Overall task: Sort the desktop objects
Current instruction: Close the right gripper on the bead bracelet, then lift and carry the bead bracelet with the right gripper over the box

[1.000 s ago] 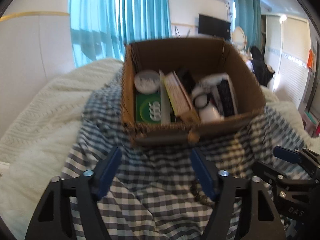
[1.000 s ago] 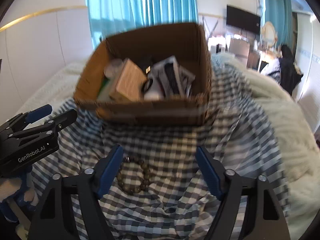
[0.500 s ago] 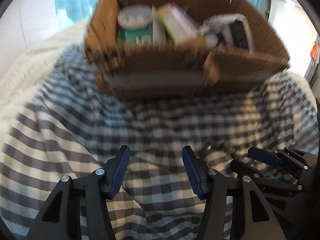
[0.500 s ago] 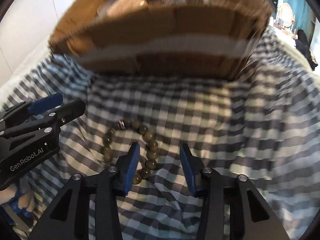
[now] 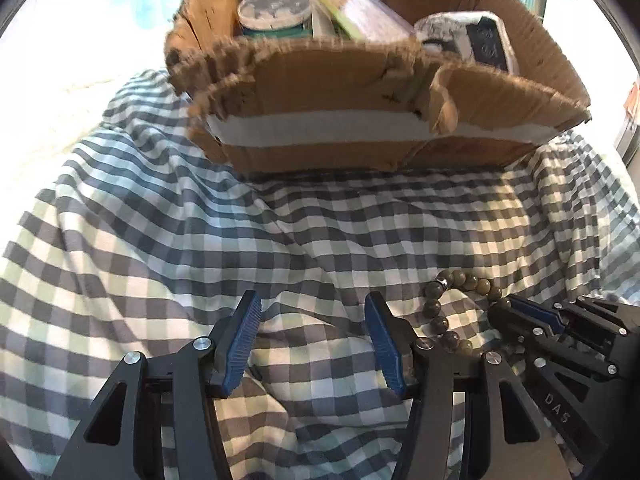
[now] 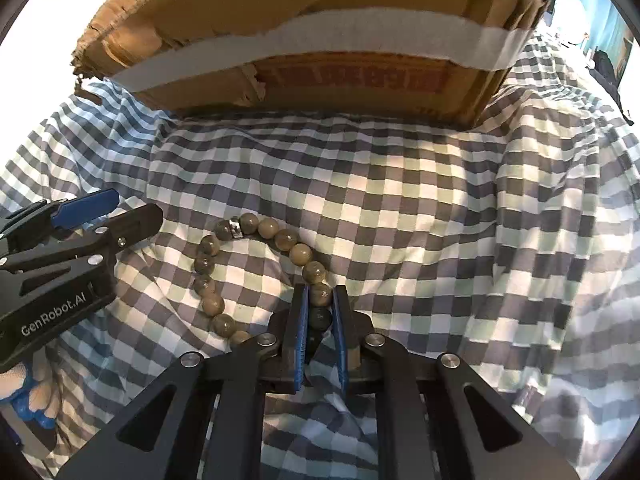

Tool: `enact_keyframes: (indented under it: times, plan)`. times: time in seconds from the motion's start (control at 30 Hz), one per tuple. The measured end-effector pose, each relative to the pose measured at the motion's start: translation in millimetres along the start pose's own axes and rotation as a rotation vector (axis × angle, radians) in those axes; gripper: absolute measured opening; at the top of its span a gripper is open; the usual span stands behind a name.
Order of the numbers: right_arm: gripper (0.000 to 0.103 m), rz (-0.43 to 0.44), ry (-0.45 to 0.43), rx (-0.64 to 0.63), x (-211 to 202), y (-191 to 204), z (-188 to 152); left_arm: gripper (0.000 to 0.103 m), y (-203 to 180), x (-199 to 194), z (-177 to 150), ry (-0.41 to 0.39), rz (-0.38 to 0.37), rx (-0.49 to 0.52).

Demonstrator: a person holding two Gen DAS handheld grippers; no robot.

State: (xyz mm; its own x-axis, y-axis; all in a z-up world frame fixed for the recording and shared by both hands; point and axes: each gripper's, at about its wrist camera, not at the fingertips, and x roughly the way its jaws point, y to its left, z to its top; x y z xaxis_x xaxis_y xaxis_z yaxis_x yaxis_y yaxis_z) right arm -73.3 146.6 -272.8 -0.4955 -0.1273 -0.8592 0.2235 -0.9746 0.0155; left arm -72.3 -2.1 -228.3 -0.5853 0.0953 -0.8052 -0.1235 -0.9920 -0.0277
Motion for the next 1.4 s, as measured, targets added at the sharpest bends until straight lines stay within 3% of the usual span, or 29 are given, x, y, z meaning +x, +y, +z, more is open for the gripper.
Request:
enact_keyframes:
  times: [0.37, 0.47, 1.0, 1.4]
  plan:
    - [0.011, 0.026, -0.197, 0.021, -76, -4, -19, 0.057, -8, -66, 0, -0.132, -0.009, 0.023]
    - [0.011, 0.021, -0.240, 0.021, -88, 9, 1, 0.057, -4, -83, 11, -0.168, -0.023, 0.009]
    - [0.011, 0.033, -0.547, 0.014, -204, 36, 13, 0.057, 7, -172, 29, -0.366, -0.040, -0.009]
    - [0.011, 0.049, -0.713, -0.020, -277, 45, 31, 0.055, 0, -244, 59, -0.522, -0.075, 0.015]
